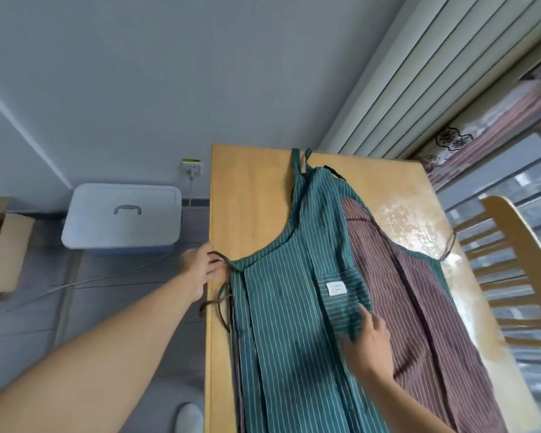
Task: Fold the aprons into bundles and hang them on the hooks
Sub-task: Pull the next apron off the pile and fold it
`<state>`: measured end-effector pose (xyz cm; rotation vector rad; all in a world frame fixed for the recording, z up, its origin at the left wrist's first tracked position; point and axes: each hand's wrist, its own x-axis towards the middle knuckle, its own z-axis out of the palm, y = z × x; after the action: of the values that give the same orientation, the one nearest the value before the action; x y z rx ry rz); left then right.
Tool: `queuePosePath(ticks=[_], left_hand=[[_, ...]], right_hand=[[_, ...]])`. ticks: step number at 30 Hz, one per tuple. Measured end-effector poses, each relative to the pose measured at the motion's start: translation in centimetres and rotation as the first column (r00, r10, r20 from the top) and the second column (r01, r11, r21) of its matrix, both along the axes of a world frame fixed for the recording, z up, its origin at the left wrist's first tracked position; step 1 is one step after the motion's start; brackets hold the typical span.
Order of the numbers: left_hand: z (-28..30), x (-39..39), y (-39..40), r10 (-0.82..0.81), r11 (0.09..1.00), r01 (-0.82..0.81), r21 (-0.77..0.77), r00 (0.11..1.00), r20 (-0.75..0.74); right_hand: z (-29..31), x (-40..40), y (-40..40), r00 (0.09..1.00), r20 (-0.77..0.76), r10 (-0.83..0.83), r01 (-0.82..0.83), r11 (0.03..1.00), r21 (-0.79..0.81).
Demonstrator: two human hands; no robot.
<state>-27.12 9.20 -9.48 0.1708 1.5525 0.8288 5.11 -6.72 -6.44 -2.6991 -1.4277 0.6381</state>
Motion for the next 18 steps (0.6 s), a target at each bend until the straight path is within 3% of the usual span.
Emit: queuePosePath(ticks=[2,4,7,11,15,18], left_hand=[[0.2,0.2,0.2,-0.028,0.999,0.028,0.021,1.000,-0.010],[0.7,0.9,0.1,-0.037,0.995,0.050,0.090,0.989,-0.143],[1.0,1.1,0.8,-0.016,0.981,0.085,0.172,0.930,-0.366],[0.0,-1.2,2.3,-0.006,0.984,0.090,0.152,0.878,-0.478],[-0.3,-0.3,1.3,-0.101,0.947,0.293,0.129,0.655,-0.749],[0.1,3.0,-0.9,-0.174,0.779,0.602,0.175,0.476,-0.862]], right_hand=[[-0.5,2.4,-1.8,0.956,-0.079,-0.284,0.286,0.958,0.013],[-1.0,3.8,-3.5,0.896,-0.166,-0.412,0.411,0.911,-0.042],[-0.9,4.7,-5.5,0.859,-0.254,-0.445,0.420,0.895,-0.147],[-0.9,5.3,-6.4,0.841,-0.251,-0.478,0.414,0.870,-0.269],[-0.7,5.3,-7.4,0.866,-0.238,-0.439,0.370,0.885,-0.283],[-0.5,5.7,-8.8,0.858,-0.266,-0.440,0.353,0.880,-0.318]])
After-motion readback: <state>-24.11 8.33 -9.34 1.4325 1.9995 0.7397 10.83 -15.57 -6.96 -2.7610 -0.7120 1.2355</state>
